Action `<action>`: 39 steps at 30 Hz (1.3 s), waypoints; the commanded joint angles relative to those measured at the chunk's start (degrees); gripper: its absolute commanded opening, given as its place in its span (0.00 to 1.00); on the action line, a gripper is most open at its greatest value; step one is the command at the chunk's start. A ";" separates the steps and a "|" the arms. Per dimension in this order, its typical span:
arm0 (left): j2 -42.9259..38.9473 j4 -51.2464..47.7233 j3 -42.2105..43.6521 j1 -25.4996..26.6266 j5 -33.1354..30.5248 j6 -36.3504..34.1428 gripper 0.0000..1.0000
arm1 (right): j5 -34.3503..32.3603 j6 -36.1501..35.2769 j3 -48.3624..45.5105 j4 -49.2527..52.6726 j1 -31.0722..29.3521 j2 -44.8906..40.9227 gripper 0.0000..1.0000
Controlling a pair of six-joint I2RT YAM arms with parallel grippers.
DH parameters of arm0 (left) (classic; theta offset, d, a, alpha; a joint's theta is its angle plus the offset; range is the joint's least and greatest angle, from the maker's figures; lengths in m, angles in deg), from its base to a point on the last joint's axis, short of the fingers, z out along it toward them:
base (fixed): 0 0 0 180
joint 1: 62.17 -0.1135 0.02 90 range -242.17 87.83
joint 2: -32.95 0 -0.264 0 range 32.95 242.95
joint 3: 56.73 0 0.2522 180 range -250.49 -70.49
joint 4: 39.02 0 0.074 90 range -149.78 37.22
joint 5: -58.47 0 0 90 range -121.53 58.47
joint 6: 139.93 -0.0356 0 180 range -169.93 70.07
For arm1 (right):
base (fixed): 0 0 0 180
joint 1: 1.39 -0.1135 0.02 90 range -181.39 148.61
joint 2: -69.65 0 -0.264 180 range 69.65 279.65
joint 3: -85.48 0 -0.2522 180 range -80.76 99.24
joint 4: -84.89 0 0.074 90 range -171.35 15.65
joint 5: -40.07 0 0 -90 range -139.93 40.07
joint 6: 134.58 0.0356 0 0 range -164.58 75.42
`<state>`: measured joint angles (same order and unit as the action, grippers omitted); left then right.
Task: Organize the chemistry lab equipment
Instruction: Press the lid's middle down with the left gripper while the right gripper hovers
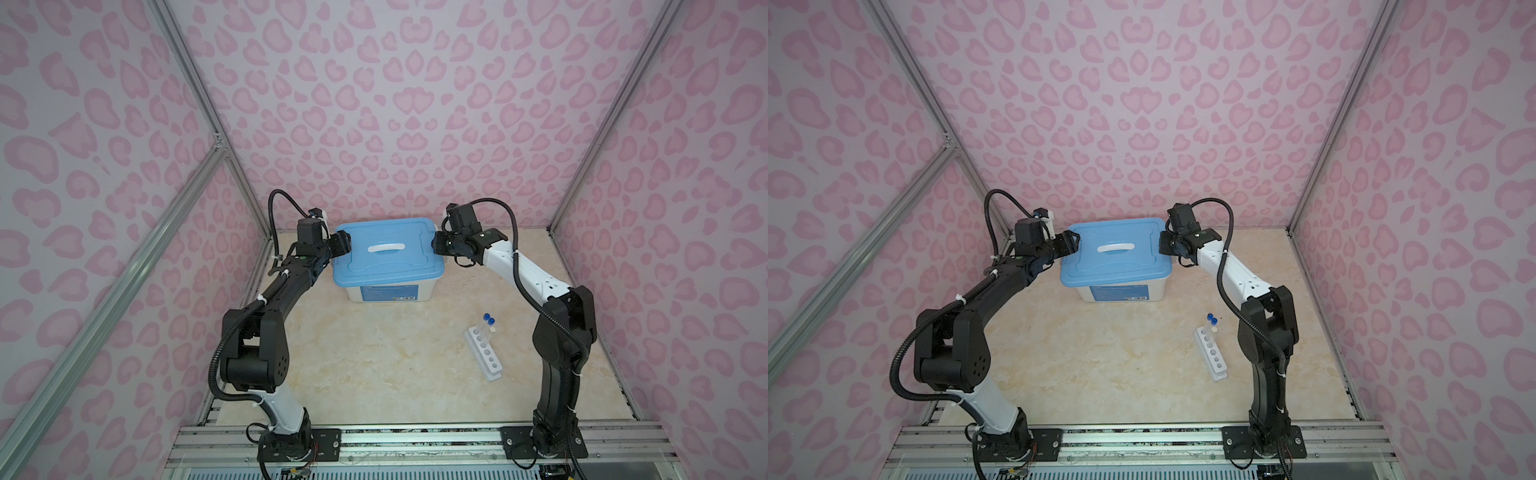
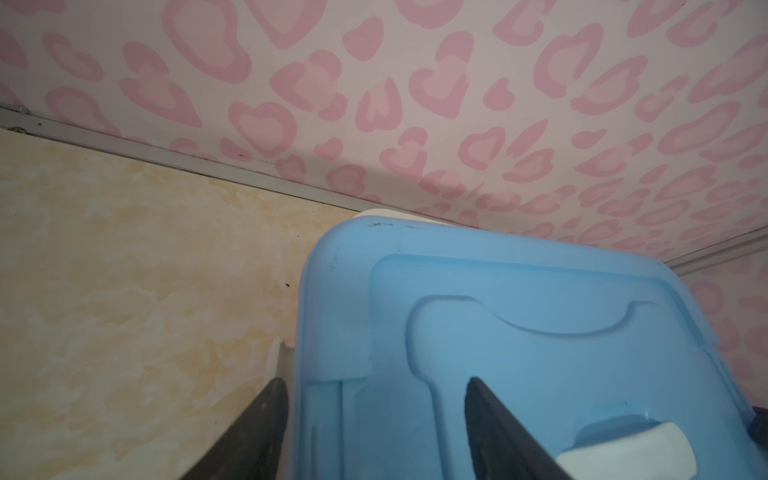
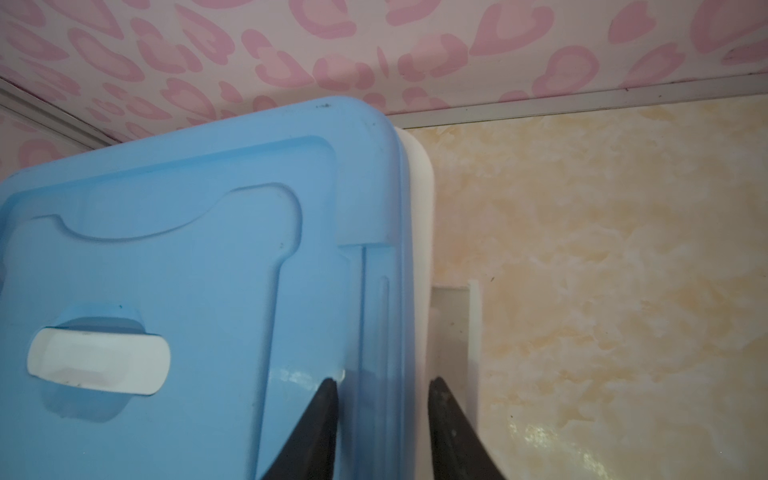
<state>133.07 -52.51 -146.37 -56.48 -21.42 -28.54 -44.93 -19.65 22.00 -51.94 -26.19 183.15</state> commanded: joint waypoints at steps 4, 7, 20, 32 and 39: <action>1.96 2.00 -2.82 0.02 1.05 0.11 0.69 | -1.28 2.38 -2.38 3.36 0.16 -0.46 0.35; 2.57 2.06 -3.70 0.01 1.36 0.23 0.69 | -1.31 3.30 -2.78 2.95 0.28 -0.55 0.35; 2.94 1.76 -4.92 -0.05 1.32 -0.33 0.69 | -0.25 4.23 -1.56 2.31 0.86 0.41 0.35; -2.21 1.06 -3.66 0.34 -1.32 -3.98 0.69 | -1.28 2.50 -0.98 3.51 0.80 0.34 0.37; -9.47 -0.21 -1.83 4.85 -3.98 -9.45 0.69 | -1.15 0.63 -0.11 3.66 0.82 -0.35 0.39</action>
<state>125.79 -52.90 -148.70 -53.44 -23.65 -34.10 -45.37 -17.29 21.59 -51.07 -25.38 183.01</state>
